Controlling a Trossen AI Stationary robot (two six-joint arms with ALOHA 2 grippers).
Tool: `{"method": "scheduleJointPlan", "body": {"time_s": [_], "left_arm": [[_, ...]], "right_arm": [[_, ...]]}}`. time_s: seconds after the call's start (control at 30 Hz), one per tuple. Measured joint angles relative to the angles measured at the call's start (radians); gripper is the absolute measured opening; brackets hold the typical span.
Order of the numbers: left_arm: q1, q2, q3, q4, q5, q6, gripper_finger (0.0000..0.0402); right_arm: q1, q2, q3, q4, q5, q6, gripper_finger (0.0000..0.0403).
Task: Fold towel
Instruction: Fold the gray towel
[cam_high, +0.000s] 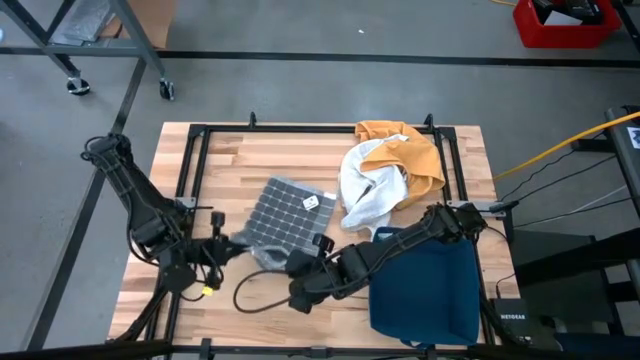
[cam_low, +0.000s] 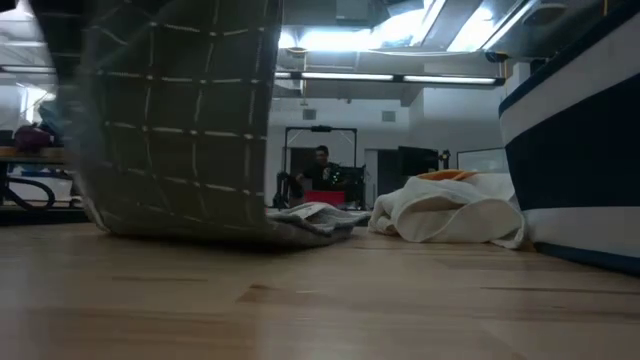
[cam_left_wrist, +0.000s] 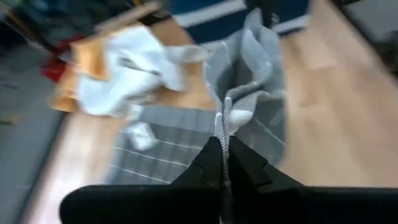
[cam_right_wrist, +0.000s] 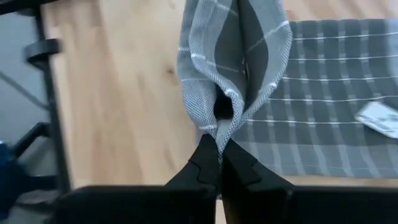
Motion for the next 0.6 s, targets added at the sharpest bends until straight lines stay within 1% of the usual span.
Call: {"method": "scheduleJointPlan", "body": {"time_s": [0.1, 0.27, 0.43, 0.6], "left_arm": [[0.040, 0.000, 0.000, 0.000, -0.057, 0.076, 0.0000], [0.129, 0.000, 0.000, -0.009, -0.072, 0.179, 0.0000], [0.231, 0.000, 0.000, -0.071, -0.074, 0.177, 0.0000], [0.323, 0.000, 0.000, -0.096, -0.074, 0.176, 0.0000]], "right_arm": [[-0.008, -0.006, 0.000, -0.045, 0.050, 0.003, 0.0001], [-0.019, -0.030, 0.000, -0.110, 0.127, 0.005, 0.0001], [-0.043, -0.043, 0.000, -0.183, 0.220, 0.005, 0.0001], [-0.088, -0.047, 0.000, -0.263, 0.236, 0.002, 0.0001]]}}
